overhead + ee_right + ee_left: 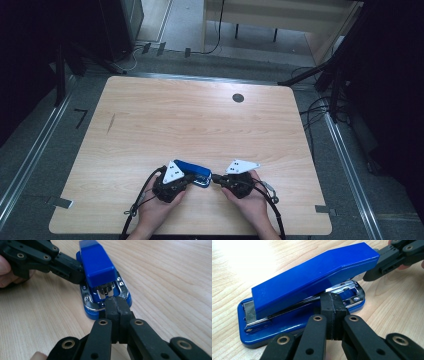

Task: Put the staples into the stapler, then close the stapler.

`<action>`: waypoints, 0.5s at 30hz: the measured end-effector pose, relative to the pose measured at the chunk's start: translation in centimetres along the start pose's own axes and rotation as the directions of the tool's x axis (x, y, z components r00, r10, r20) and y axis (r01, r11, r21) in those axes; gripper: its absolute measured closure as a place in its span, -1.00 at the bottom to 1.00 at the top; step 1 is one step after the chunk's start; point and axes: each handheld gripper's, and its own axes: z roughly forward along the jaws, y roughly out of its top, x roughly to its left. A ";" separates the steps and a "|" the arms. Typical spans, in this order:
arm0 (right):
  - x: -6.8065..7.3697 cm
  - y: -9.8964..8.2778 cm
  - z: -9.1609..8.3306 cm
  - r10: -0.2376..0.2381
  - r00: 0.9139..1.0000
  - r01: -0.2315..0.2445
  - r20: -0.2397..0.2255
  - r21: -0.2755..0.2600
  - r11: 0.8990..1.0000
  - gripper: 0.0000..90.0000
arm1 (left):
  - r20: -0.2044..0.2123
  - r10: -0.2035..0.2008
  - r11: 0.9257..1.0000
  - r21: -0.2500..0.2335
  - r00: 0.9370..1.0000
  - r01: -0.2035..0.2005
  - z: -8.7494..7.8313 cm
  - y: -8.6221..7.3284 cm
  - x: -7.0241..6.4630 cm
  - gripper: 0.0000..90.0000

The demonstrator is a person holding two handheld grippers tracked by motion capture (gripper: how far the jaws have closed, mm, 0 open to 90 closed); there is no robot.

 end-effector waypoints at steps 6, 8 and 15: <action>0.1 0.0 0.4 -0.005 1.000 0.005 0.000 0.007 1.000 1.00 | 0.002 -0.002 1.000 0.002 1.000 0.002 0.0 0.0 0.0 1.00; 0.1 0.1 0.4 -0.005 1.000 0.005 0.008 0.009 1.000 1.00 | 0.004 -0.004 1.000 0.003 1.000 0.004 0.0 0.0 0.1 1.00; 0.1 0.1 0.4 -0.001 1.000 0.001 0.007 0.007 1.000 1.00 | 0.006 -0.012 1.000 0.000 1.000 0.012 0.0 0.0 0.1 1.00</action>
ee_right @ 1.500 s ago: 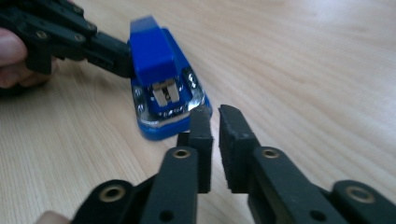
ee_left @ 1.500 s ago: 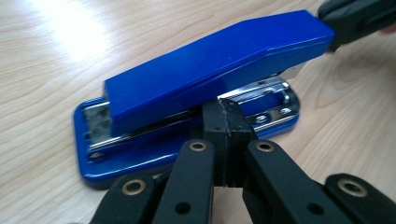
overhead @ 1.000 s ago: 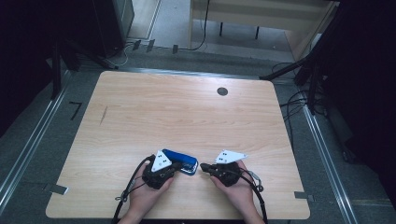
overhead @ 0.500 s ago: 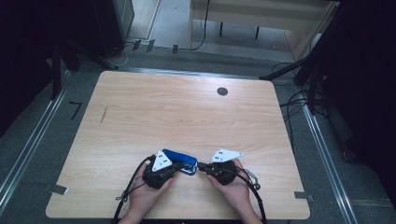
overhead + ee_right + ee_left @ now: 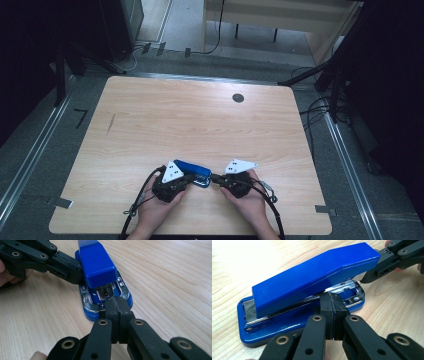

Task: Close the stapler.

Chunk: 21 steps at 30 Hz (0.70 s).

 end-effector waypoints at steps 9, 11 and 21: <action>0.1 0.0 0.0 -0.007 1.000 0.007 0.003 0.004 1.000 1.00 | 0.003 -0.005 1.000 0.000 1.000 0.005 0.0 0.0 0.1 1.00; 0.1 0.0 0.0 -0.009 1.000 0.009 0.003 0.004 1.000 1.00 | 0.004 -0.011 1.000 0.000 1.000 0.011 0.0 0.0 0.1 1.00; 0.4 0.2 -0.5 -0.016 1.000 0.017 0.010 -0.035 0.999 1.00 | 0.008 -0.016 1.000 -0.002 1.000 0.016 0.0 0.0 0.2 1.00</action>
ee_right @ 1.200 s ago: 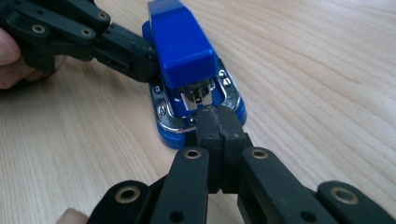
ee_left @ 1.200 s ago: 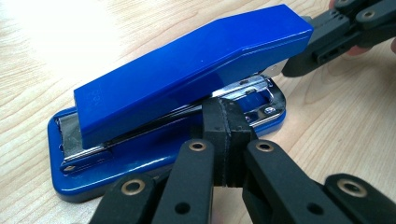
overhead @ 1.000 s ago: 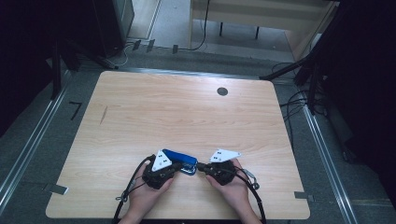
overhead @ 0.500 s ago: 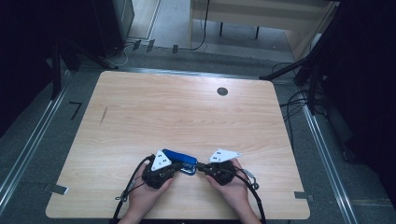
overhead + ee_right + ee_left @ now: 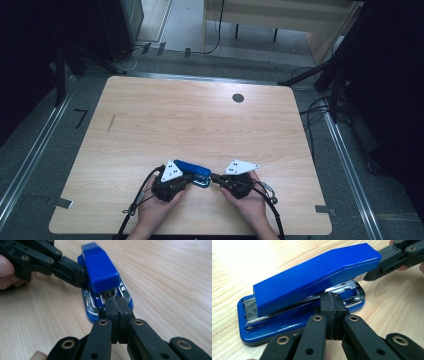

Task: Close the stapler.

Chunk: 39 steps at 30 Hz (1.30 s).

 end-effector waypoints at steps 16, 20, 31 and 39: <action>0.4 0.9 -0.8 0.013 0.999 -0.015 -0.041 -0.058 0.998 1.00 | -0.007 0.013 1.000 0.003 1.000 -0.013 0.0 0.0 -0.1 1.00; 0.7 1.6 -1.1 -0.012 0.999 0.009 -0.042 -0.075 0.997 1.00 | -0.009 0.014 1.000 0.003 1.000 -0.014 0.0 0.0 -0.2 1.00; 1.4 3.4 -1.4 -0.039 0.998 0.034 -0.040 -0.120 0.992 1.00 | -0.009 0.017 1.000 0.002 1.000 -0.017 0.0 0.0 -0.2 1.00; 1.6 4.6 -1.3 -0.041 0.998 0.034 -0.044 -0.138 0.990 1.00 | -0.016 0.026 1.000 0.002 1.000 -0.026 0.1 0.0 -0.3 1.00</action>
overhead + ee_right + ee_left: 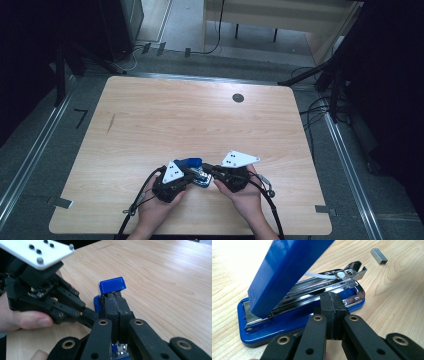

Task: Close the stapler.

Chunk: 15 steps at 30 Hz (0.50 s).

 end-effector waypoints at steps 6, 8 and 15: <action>0.2 0.9 0.3 -0.016 1.000 0.016 -0.007 -0.003 1.000 1.00 | -0.005 0.003 1.000 -0.001 1.000 -0.003 0.0 0.0 -0.1 1.00; 0.3 1.2 0.4 -0.025 1.000 0.025 -0.007 -0.001 1.000 1.00 | -0.005 0.008 1.000 -0.002 1.000 -0.008 0.0 0.0 -0.1 1.00; 0.4 2.0 0.8 -0.036 0.999 0.036 -0.013 -0.002 0.999 1.00 | -0.011 0.012 1.000 0.000 1.000 -0.012 0.0 0.0 -0.2 1.00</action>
